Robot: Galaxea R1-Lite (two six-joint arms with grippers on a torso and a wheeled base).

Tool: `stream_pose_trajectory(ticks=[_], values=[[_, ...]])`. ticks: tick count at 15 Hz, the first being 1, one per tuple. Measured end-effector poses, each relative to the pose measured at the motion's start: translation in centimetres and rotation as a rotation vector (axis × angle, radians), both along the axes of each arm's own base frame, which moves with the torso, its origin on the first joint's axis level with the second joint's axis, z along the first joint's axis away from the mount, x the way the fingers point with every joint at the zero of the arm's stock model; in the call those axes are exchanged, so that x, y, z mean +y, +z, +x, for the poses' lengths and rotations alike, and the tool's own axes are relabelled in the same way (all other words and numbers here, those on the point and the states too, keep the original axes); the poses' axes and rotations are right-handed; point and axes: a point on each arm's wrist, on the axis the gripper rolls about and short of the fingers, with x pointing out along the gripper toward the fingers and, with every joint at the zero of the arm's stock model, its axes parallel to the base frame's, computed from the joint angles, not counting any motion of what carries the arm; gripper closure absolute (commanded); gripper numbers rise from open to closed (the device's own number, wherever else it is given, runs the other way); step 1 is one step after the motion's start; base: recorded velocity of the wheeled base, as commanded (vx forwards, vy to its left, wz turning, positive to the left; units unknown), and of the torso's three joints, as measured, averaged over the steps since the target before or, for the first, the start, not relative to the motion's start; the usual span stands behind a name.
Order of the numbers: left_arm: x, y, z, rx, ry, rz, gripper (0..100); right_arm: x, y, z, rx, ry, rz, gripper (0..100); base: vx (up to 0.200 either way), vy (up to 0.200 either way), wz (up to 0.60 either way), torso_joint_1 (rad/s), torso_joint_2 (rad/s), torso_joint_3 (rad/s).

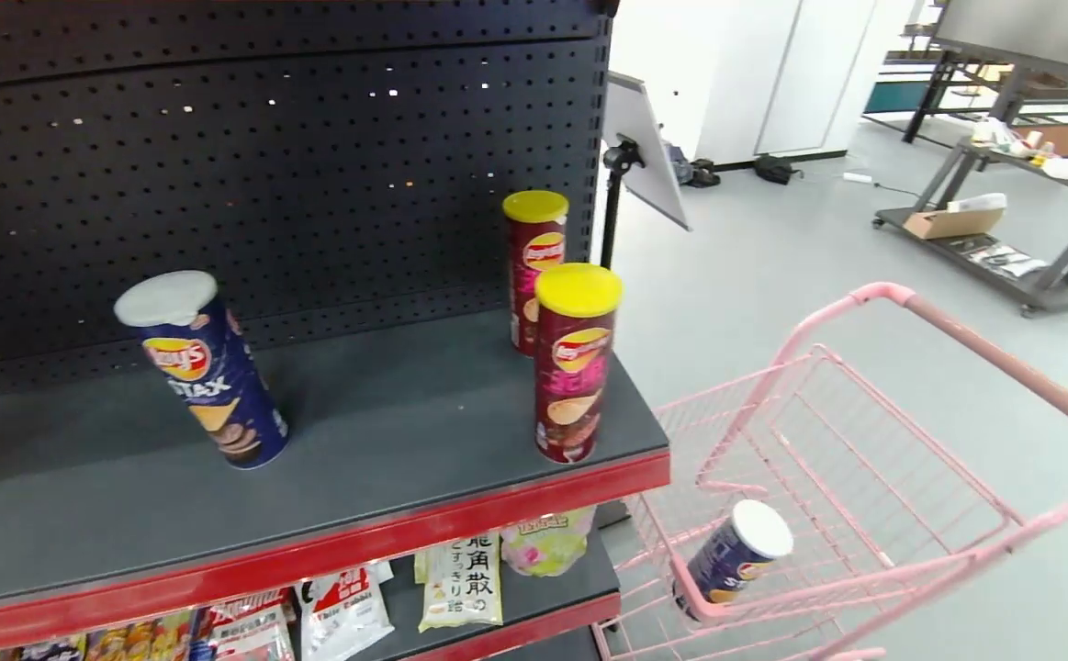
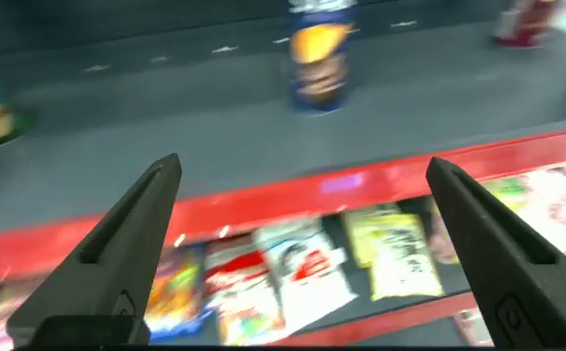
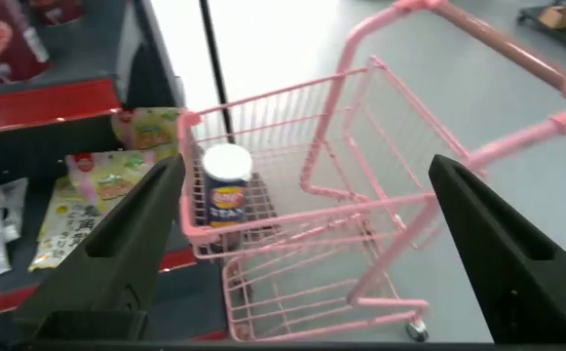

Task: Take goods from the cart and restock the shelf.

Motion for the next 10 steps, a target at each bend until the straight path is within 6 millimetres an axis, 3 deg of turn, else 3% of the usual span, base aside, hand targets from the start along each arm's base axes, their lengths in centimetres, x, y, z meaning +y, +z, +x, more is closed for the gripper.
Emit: stream_pose_trajectory(ticks=[7,10], values=[[0.00,0.00,0.00,0.000,0.000,-0.001,0,0.00,0.00,0.00,0.001,-0.002,0.006,0,0.000,0.000,0.00,0.000,0.00,0.000],[0.00,0.00,0.00,-0.001,-0.001,-0.003,0,0.00,-0.01,0.00,0.000,-0.002,0.006,0,0.000,0.000,0.00,-0.132,0.32,0.191]])
